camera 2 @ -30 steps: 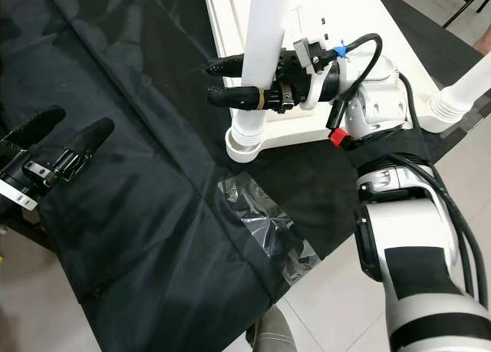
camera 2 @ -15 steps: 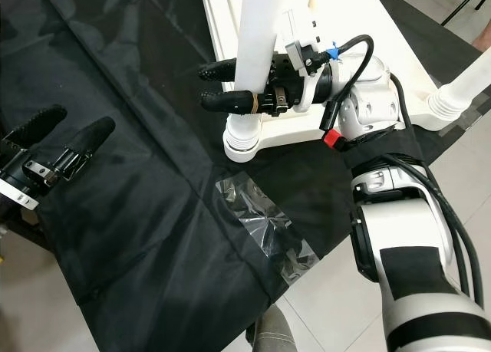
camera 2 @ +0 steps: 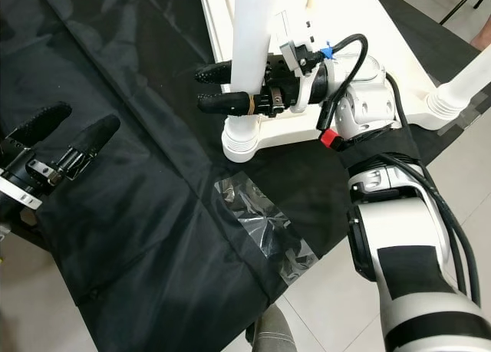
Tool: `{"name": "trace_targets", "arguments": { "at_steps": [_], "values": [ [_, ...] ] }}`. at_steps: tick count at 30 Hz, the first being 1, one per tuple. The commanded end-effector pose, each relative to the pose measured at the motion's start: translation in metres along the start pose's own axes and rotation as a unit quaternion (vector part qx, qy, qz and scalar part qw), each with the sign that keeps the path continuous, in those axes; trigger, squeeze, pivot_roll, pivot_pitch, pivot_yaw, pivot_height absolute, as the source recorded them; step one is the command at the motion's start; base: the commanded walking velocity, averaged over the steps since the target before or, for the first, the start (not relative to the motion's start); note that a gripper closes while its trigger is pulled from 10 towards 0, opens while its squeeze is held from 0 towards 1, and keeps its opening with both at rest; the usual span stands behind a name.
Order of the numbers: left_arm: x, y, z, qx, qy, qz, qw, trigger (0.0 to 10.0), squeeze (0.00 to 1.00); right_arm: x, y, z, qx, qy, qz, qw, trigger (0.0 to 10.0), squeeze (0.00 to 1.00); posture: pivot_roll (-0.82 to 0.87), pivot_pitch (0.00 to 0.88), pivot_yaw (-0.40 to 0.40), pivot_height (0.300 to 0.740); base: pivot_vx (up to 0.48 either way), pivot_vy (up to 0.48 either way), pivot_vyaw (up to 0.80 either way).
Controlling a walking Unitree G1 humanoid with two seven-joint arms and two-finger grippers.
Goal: Building children table
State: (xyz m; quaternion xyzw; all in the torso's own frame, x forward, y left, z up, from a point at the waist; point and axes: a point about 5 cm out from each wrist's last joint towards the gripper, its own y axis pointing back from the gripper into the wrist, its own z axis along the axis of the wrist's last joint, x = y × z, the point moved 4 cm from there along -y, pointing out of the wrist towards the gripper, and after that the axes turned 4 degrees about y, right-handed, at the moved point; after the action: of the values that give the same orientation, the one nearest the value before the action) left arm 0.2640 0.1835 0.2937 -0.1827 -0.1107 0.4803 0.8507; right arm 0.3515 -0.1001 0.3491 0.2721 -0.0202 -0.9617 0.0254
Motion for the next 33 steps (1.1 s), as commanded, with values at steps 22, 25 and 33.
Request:
{"name": "trace_targets", "arguments": {
  "at_steps": [22, 25, 33],
  "values": [
    [-0.006, -0.001, 0.001, 0.003, 0.000, -0.014, 1.000, 10.0, 0.00, -0.011, -0.004, -0.042, 0.070, -0.057, -0.115, 0.989, 10.0, 0.00, 0.10, 0.425, 0.002, 0.740, 0.000, 0.000, 0.00],
    [-0.006, -0.001, 0.001, 0.002, 0.001, -0.014, 1.000, 10.0, 0.00, -0.010, -0.006, -0.050, 0.089, -0.064, -0.143, 0.984, 10.0, 0.00, 0.09, 0.421, 0.000, 0.740, 0.000, 0.000, 0.00],
    [-0.008, -0.003, -0.002, -0.001, 0.007, -0.019, 1.000, 10.0, 0.00, -0.018, -0.005, -0.070, 0.144, -0.102, -0.263, 0.949, 10.0, 0.00, 0.08, 0.405, 0.003, 0.740, 0.000, 0.000, 0.00]
  ]
}}
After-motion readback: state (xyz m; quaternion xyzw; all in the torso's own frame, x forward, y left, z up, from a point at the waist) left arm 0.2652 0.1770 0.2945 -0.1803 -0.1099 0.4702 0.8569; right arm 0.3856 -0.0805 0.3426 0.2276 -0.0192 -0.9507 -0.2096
